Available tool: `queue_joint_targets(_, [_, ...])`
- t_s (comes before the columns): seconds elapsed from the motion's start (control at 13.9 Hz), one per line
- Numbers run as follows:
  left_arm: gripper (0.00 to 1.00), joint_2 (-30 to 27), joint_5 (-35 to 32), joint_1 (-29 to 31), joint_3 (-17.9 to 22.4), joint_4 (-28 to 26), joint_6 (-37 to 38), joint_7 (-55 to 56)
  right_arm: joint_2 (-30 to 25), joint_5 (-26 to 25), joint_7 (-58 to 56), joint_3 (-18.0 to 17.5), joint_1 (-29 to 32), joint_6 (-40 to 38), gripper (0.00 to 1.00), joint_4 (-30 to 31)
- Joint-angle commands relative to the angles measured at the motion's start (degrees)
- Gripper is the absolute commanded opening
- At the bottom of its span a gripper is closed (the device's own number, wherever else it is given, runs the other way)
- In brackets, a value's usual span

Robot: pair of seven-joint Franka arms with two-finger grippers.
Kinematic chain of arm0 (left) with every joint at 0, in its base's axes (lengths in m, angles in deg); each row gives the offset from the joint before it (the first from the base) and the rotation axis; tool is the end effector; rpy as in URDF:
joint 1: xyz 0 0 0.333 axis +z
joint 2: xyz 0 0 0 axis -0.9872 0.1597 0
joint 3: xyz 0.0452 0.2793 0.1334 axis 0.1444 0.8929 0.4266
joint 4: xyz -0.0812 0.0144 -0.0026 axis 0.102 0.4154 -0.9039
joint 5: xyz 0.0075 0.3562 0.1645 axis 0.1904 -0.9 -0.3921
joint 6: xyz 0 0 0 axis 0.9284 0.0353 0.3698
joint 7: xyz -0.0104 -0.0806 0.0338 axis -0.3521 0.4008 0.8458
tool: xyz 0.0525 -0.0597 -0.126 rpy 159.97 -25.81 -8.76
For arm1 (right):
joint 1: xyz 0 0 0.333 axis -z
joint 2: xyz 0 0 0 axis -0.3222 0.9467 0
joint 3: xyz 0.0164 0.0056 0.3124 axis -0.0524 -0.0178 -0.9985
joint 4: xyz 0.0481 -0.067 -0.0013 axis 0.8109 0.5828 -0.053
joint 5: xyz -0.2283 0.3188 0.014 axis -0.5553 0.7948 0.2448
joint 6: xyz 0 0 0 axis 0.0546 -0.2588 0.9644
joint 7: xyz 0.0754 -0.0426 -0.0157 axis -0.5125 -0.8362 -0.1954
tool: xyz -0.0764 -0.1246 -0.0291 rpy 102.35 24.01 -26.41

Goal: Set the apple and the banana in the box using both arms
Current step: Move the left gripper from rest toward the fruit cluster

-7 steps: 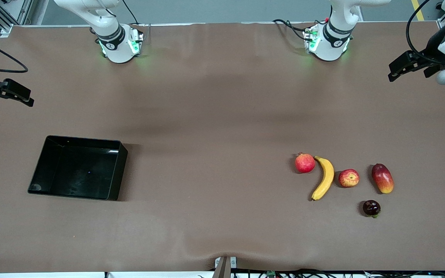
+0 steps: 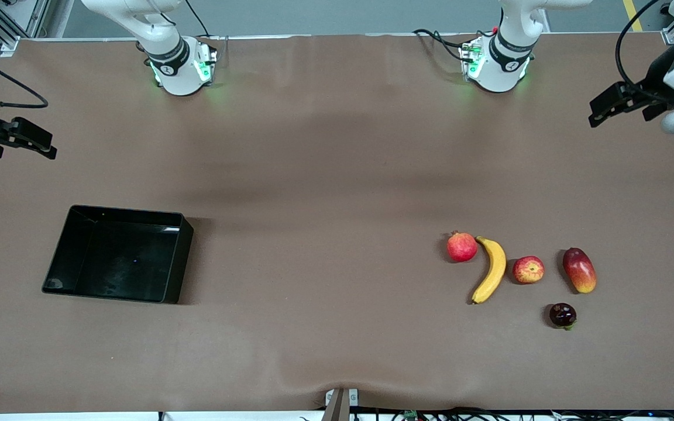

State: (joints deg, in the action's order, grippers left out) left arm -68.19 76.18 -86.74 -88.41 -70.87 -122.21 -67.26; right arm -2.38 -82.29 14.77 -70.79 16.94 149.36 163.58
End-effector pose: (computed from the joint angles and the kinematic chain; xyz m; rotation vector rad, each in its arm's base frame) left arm 0.5134 -0.0546 0.5976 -3.1061 -0.1546 0.1355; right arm 0.5468 -0.0081 0.5897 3.1159 -0.0351 -0.0800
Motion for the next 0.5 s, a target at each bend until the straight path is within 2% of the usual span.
queue_joint_targets(0.0, [1.0,6.4,-1.3,1.0,0.0,3.0,-1.6,0.6,-0.2,-0.3,1.2,0.2,-1.0,-0.7,1.0,-0.5])
queue_joint_targets(0.29, [1.0,12.9,-1.3,5.0,-0.1,1.5,-11.8,-0.2,0.7,-0.6,1.0,0.4,-1.3,-0.7,1.0,-0.4])
queue_joint_targets(0.43, [1.0,14.9,-1.2,5.4,-0.1,-1.5,-17.9,-0.2,3.3,-1.1,0.3,0.7,-0.2,-0.8,1.0,-0.5])
